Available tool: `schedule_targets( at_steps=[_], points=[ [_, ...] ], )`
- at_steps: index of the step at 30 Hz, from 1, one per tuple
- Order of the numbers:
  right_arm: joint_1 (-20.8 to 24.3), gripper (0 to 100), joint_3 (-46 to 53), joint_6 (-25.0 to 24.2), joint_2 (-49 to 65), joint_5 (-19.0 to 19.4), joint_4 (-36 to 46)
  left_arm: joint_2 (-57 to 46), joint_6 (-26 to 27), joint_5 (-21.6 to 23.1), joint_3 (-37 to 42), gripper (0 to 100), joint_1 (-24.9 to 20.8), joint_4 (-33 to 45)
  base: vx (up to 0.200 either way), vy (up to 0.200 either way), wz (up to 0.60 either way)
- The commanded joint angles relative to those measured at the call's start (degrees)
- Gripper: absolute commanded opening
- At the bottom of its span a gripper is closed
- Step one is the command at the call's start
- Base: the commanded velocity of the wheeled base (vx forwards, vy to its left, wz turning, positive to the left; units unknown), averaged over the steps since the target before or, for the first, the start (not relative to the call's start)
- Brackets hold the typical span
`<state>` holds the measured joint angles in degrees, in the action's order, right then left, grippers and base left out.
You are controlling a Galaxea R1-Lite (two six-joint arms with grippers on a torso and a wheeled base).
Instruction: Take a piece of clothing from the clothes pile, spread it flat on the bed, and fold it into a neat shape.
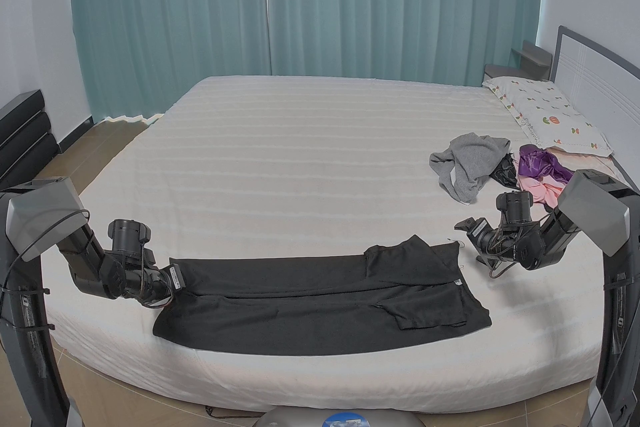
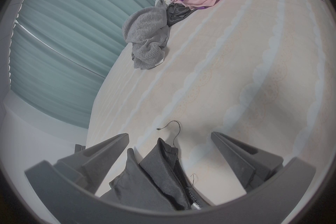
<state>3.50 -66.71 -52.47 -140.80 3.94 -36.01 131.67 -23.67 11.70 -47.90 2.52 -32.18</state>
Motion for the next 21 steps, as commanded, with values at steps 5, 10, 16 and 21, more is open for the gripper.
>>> schedule_targets(
  at_steps=[5, 10, 16, 21],
  points=[
    [0.0, 100, 0.0, 0.0, 0.0, 0.0, 0.0, -1.2, -0.5, -0.2, -0.5, 0, 0.0, -0.1, 0.0, 0.0, 0.0],
    [0.0, 100, 0.0, 0.0, 0.1, 0.0, 0.0, -1.1, -0.5, -0.6, -0.4, 0, -0.2, 0.0, 0.0, 0.0, 0.0],
    [-0.2, 100, 0.0, -0.1, 0.2, 0.0, 0.0, -1.0, -0.5, -0.6, -0.4, 0, -0.4, -0.1, -0.133, 0.0, 0.0],
    [-0.6, 100, -0.1, -0.1, 0.4, 0.0, 0.0, -0.8, -0.5, -0.6, -0.8, 0, -0.5, -0.1, -0.2, 0.0, 0.0]
  ],
)
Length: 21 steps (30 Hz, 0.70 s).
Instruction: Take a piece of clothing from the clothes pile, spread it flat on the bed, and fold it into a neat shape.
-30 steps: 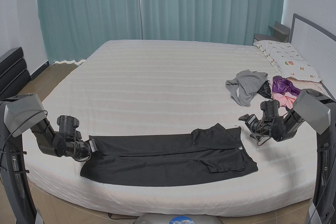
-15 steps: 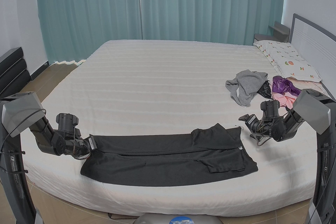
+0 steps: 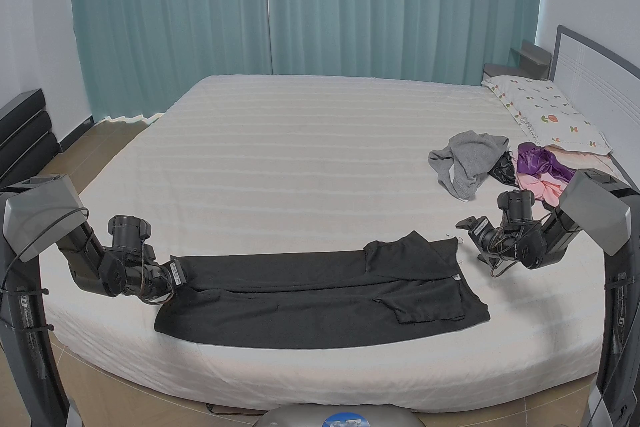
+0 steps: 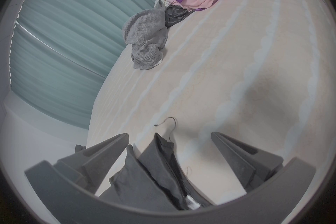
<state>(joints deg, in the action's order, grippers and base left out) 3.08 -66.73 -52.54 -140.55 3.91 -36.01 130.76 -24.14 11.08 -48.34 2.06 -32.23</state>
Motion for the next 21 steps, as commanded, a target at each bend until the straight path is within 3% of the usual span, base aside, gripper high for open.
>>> schedule_targets(
  at_steps=[1, 5, 11, 21],
  points=[
    [-0.2, 100, -0.1, 0.0, 0.2, 0.0, 0.0, 0.2, 0.0, 0.0, -0.4, 0, 0.0, 0.0, 0.0, 0.0, 0.0],
    [-0.2, 100, -0.2, 0.1, 0.2, 0.0, 0.0, 0.6, -0.5, 0.0, -3.0, 0, -0.1, -2.4, 0.0, 0.0, 0.0],
    [-0.2, 100, -0.2, 0.0, 0.2, 0.0, 0.0, 0.6, -6.3, -0.7, -4.7, 0, -2.1, -3.6, 0.0, 0.0, 0.0],
    [-0.2, 100, -0.2, 0.0, 0.2, 0.0, -0.1, -0.1, -6.7, -0.9, -3.6, 0, -2.9, -3.5, 0.0, 0.0, 0.0]
  ],
)
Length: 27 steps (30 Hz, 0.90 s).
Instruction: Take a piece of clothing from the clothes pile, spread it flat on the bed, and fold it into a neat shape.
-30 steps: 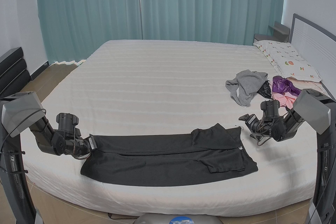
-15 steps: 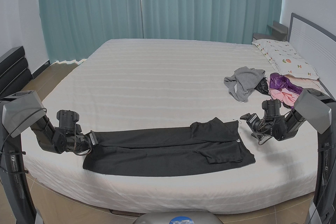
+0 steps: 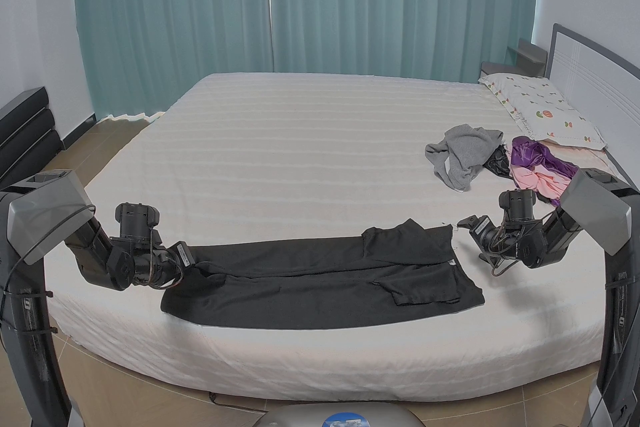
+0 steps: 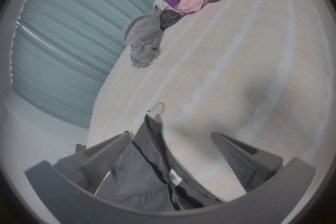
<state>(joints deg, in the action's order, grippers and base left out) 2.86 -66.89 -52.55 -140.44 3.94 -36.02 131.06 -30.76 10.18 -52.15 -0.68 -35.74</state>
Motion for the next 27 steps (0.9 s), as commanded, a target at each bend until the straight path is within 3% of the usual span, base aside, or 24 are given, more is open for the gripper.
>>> schedule_targets(
  at_steps=[1, 16, 27],
  points=[
    [0.1, 100, 0.0, 0.0, 0.1, 0.0, -0.1, -0.5, -0.4, 0.0, 0.2, 0, -0.4, 0.0, 0.0, -0.2, 0.0],
    [0.1, 100, 0.1, 0.0, 0.1, 0.0, -0.1, -3.4, -2.2, 0.0, 2.0, 0, -1.4, 0.0, 0.0, -0.2, 0.0],
    [0.1, 100, 0.1, -0.1, 0.1, 0.0, -0.1, -7.5, -6.5, 0.0, 1.8, 0, -4.7, 0.3, 0.0, -0.2, 0.0]
  ],
)
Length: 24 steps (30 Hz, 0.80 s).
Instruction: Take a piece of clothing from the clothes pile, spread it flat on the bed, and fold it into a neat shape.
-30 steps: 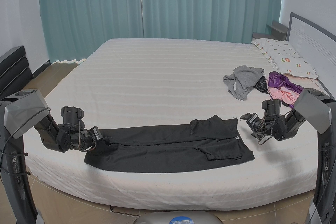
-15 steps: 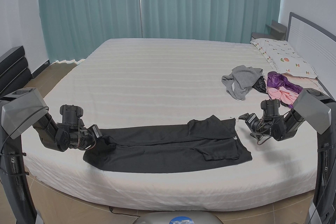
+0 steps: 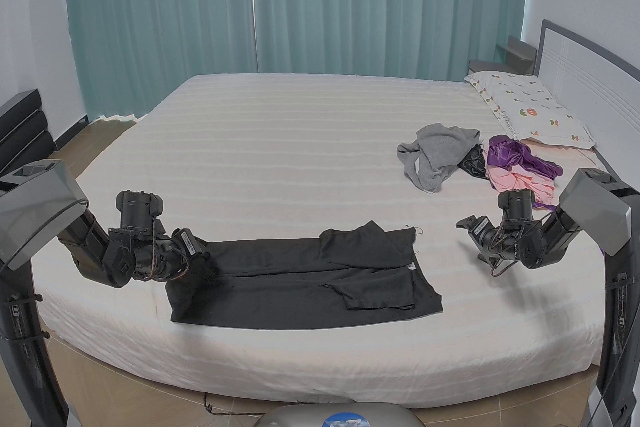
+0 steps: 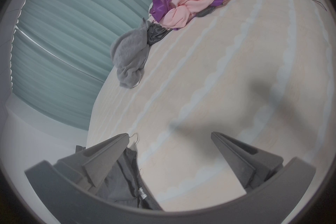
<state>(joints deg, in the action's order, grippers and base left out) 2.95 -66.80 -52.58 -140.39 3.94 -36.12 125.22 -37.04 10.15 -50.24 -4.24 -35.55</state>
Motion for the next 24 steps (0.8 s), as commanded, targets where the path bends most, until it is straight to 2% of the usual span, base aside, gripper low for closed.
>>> schedule_targets(
  at_steps=[1, 10, 21, 24],
  points=[
    [0.0, 100, 0.0, -0.1, 0.1, 0.0, 0.0, -1.7, -0.2, 0.0, -0.2, 0, -1.5, 0.2, 0.0, -0.2, 0.0],
    [0.2, 100, 0.1, -0.2, 0.1, 0.0, 0.0, -1.7, -0.7, 0.0, -1.7, 0, -5.9, 0.7, 0.0, -0.2, 0.0],
    [0.5, 100, 0.1, -0.1, 0.1, 0.0, 0.0, -1.1, -0.9, 0.0, -10.5, 0, -11.5, 10.9, 0.0, -0.2, 0.0],
    [0.6, 100, 0.1, -0.1, 0.1, 0.0, 0.0, 0.5, -4.2, -0.4, -14.9, 0, -13.5, 14.2, 0.0, -0.2, 0.0]
  ],
)
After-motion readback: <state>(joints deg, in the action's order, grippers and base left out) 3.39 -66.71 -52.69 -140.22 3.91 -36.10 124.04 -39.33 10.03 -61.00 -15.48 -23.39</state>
